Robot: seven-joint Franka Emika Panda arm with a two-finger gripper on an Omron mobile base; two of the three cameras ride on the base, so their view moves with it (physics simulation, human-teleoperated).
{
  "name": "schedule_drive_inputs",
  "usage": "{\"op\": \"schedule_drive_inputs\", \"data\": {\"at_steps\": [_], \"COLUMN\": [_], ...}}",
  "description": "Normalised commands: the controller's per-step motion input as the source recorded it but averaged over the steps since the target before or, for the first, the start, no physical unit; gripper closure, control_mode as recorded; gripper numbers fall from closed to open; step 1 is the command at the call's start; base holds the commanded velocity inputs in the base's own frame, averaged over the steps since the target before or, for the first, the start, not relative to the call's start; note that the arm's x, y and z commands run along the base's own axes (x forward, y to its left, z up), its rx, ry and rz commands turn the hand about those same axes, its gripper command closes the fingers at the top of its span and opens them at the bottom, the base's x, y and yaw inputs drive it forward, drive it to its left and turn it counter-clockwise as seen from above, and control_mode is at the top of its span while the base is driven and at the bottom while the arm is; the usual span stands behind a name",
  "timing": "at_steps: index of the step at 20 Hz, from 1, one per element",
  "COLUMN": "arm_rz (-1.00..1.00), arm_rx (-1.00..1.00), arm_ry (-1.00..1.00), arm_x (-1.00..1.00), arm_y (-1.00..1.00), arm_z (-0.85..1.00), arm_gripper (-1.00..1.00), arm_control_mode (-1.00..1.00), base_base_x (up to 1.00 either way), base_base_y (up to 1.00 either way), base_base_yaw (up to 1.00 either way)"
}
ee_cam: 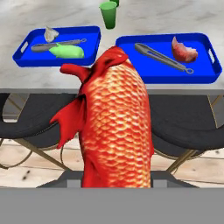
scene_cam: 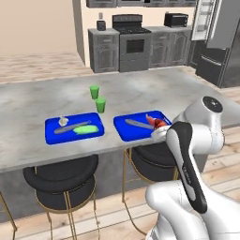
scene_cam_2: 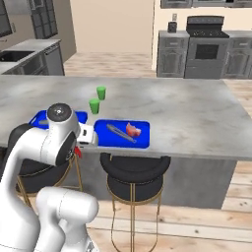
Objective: Gather the garlic and corn from the fridge and place them on a tray on the dining counter. Then gather the steak and fish from the fridge and place them on the other tray.
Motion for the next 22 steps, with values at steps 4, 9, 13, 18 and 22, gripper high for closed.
{"op": "schedule_drive_inputs", "data": {"at_steps": [4,9,13,18,22], "arm_rz": [0.00,0.00,0.00,0.00,0.00], "arm_rx": [0.00,0.00,0.00,0.00,0.00], "arm_ry": [0.00,0.00,0.00,0.00,0.00], "arm_x": [0.00,0.00,0.00,0.00,0.00], "arm_y": [0.00,0.00,0.00,0.00,0.00], "arm_z": [0.00,0.00,0.00,0.00,0.00], "arm_gripper": [1.00,1.00,1.00,1.00,1.00], "arm_control_mode": [1.00,1.00,1.00,1.00,-1.00], "base_base_x": [0.28,0.00,0.00,0.00,0.00], "base_base_y": [0.08,0.00,0.00,0.00,0.00], "base_base_yaw": [0.00,0.00,0.00,0.00,0.00]}}
